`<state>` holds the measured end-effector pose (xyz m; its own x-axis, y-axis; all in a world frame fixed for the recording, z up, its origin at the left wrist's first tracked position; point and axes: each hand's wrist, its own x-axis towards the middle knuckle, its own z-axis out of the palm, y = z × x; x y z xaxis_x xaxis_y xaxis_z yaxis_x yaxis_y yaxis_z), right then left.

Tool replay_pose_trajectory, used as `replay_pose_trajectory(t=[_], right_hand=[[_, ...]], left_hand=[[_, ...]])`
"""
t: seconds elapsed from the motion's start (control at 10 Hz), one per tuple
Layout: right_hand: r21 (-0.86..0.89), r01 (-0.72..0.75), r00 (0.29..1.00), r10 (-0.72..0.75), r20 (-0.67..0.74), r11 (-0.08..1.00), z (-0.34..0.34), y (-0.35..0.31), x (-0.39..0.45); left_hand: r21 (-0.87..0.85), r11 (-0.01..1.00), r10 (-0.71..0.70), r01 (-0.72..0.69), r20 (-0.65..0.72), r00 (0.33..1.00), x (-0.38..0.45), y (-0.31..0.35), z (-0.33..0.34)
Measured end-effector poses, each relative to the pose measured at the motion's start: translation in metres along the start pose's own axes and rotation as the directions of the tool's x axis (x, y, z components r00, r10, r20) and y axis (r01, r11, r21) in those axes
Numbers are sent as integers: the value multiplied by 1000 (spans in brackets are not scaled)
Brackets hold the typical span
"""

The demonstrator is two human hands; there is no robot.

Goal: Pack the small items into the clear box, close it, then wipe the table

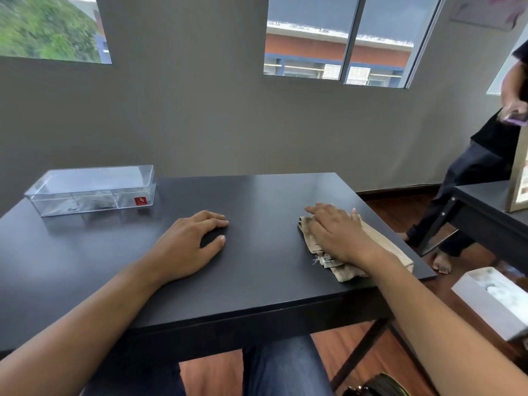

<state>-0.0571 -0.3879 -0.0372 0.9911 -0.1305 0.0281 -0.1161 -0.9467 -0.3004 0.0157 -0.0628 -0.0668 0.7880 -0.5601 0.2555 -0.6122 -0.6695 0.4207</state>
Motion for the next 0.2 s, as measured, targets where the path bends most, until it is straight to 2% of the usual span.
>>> replay_pose_trajectory(t=[0.2], right_hand=[[35,139,990,-139,-4,990,21,-73,18]], left_hand=[[13,999,-44,45,-72,996,-12,-20,-5]])
